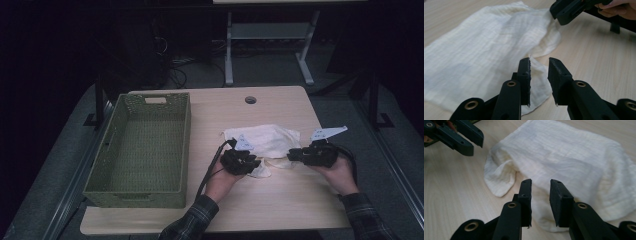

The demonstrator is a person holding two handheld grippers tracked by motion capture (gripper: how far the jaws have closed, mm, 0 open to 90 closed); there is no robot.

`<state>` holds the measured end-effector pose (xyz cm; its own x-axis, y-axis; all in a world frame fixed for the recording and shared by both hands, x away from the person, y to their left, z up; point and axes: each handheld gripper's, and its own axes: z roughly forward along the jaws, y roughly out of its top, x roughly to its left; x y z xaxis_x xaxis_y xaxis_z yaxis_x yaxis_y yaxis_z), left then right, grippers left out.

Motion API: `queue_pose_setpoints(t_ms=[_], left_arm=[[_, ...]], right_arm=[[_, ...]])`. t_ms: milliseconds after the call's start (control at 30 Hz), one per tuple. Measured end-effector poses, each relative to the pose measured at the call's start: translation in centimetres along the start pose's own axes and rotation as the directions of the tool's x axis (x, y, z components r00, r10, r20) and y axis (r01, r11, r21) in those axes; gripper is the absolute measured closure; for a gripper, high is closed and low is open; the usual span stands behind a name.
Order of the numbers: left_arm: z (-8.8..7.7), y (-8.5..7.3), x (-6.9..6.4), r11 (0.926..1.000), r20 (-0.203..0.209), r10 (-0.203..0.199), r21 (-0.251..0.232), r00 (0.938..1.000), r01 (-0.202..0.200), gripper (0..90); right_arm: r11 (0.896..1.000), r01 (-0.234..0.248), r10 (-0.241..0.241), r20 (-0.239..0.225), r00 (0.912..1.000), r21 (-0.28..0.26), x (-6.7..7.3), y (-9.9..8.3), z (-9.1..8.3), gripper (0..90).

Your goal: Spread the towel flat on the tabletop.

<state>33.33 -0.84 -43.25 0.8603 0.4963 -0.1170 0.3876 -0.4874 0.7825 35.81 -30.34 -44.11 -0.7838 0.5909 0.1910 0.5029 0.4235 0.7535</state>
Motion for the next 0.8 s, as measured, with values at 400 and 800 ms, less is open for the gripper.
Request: queue_pose_setpoints(t_ms=[400,800], left_arm=[[4.1,-0.6,-2.1,0.9968,0.050,0.050,0.060,0.9975,-0.053,70.3],[5.0,-0.8,-1.4,0.9904,0.009,0.066,0.121,0.9978,-0.067,87.0]], right_arm=[[0.998,0.032,-0.031,-0.037,0.9988,0.047,1.3,-0.5,2.3,72.3],[0.996,0.052,-0.050,-0.037,0.9981,0.066,1.4,-0.4,3.6,72.3]])
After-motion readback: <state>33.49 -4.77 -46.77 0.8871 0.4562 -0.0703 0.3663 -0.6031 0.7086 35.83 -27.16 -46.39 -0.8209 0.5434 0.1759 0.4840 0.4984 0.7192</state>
